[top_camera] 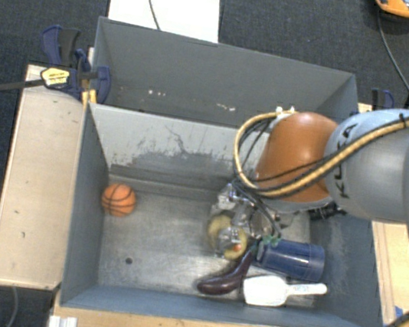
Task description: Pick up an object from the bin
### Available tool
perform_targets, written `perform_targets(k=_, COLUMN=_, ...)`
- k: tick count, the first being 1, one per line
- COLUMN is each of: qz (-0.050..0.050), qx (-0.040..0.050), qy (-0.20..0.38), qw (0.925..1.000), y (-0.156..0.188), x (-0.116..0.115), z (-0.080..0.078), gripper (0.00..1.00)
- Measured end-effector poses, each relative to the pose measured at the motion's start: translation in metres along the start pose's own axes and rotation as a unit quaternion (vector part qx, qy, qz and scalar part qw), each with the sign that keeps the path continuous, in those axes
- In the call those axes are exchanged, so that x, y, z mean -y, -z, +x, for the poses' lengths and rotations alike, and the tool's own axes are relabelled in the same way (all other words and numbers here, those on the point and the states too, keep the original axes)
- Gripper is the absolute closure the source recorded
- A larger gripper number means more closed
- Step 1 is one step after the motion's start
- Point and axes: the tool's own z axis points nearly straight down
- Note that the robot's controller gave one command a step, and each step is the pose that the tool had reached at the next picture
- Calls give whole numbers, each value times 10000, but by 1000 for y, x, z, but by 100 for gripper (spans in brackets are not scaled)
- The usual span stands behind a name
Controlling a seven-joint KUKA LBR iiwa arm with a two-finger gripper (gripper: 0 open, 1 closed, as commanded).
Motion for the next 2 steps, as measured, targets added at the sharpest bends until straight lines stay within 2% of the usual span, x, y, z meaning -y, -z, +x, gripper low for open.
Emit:
perform_targets(k=1, qz=69, qx=2, qy=271, qw=9996, y=115, x=44, z=-9, gripper=100)
perform_targets(k=2, qz=68, qx=1, qy=267, qw=9996, y=115, x=44, z=-8, gripper=100)
